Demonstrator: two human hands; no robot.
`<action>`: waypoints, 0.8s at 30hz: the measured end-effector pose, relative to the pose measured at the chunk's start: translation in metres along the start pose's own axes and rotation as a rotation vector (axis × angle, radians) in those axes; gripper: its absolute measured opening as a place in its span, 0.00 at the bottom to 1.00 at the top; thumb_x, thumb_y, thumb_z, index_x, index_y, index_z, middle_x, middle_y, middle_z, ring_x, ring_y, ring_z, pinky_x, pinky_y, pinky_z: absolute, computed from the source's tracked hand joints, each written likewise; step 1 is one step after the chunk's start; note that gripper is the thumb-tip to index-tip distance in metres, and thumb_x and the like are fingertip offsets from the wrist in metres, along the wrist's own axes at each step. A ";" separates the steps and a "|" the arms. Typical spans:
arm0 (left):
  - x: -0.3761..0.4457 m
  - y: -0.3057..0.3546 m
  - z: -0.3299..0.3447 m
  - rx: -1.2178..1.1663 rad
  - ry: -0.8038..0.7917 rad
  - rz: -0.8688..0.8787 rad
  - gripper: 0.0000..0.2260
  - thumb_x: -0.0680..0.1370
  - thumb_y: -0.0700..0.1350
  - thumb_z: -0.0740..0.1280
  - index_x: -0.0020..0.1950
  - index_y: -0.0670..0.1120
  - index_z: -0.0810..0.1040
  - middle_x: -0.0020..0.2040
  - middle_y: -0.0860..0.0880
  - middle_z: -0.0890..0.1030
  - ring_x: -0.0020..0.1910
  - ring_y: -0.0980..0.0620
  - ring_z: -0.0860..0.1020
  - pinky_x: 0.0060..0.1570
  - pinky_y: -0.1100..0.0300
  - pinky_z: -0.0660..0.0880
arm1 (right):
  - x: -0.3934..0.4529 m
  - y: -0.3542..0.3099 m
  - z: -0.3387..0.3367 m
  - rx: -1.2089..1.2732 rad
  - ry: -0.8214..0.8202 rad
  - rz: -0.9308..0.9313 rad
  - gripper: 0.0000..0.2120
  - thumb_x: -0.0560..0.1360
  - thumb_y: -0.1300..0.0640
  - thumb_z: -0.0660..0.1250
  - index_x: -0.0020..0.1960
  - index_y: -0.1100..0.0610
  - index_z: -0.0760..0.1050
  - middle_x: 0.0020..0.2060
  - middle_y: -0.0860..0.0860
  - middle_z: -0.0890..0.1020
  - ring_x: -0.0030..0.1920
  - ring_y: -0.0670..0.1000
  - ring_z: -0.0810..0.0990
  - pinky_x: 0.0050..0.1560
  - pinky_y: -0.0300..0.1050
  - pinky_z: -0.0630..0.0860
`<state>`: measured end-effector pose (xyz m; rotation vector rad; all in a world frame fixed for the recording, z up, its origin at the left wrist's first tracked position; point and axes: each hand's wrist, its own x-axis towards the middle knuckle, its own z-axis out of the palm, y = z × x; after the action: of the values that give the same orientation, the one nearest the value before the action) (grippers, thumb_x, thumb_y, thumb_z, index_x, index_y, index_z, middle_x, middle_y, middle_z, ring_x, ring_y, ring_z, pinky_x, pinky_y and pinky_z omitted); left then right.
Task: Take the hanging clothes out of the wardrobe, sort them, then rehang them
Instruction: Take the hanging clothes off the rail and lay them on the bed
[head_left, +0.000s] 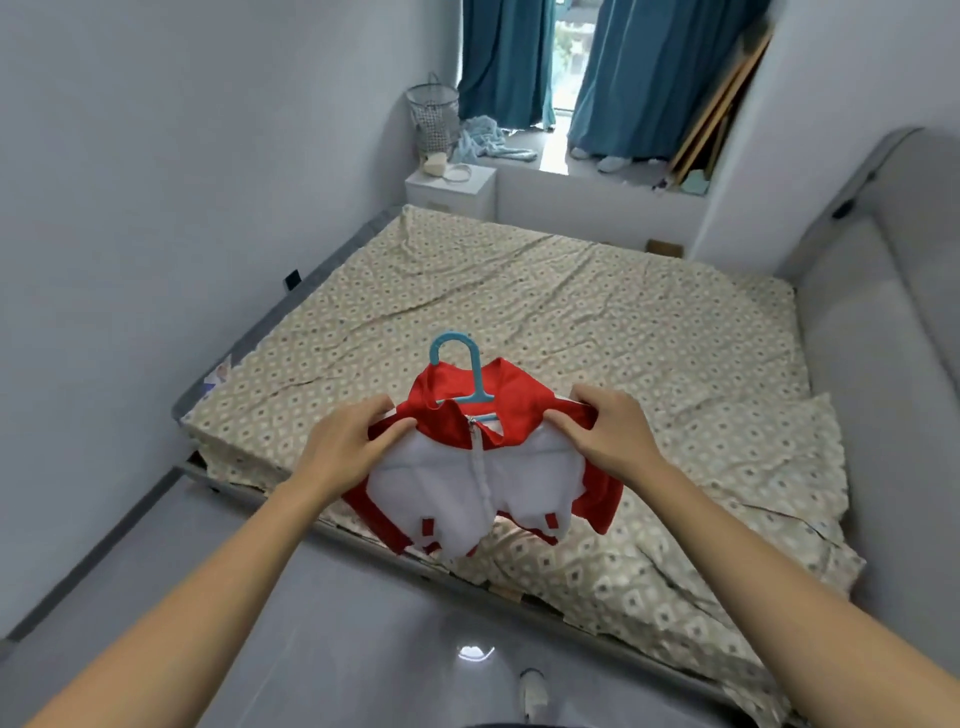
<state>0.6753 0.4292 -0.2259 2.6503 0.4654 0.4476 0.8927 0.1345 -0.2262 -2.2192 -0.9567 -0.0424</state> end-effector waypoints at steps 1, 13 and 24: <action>-0.003 -0.003 0.001 -0.015 -0.008 0.013 0.21 0.79 0.69 0.60 0.38 0.54 0.65 0.31 0.55 0.73 0.34 0.53 0.74 0.33 0.51 0.67 | -0.010 -0.005 0.001 -0.015 0.015 0.016 0.27 0.74 0.38 0.71 0.33 0.53 0.61 0.25 0.48 0.68 0.29 0.47 0.69 0.34 0.51 0.67; 0.002 -0.026 -0.007 -0.042 -0.059 0.136 0.24 0.78 0.70 0.61 0.38 0.50 0.65 0.30 0.54 0.74 0.34 0.50 0.76 0.32 0.53 0.66 | -0.066 -0.044 0.013 -0.084 0.162 0.146 0.26 0.74 0.38 0.71 0.33 0.52 0.60 0.25 0.48 0.66 0.28 0.49 0.68 0.33 0.52 0.66; 0.078 -0.057 0.048 0.040 -0.174 0.153 0.23 0.80 0.67 0.63 0.38 0.51 0.64 0.31 0.54 0.73 0.34 0.51 0.74 0.31 0.53 0.64 | -0.029 0.006 0.057 -0.065 0.122 0.315 0.27 0.75 0.41 0.74 0.32 0.53 0.60 0.24 0.48 0.67 0.28 0.47 0.69 0.33 0.50 0.65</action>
<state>0.7482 0.4917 -0.2742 2.7444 0.2219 0.2508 0.8620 0.1485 -0.2813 -2.3727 -0.5404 -0.0637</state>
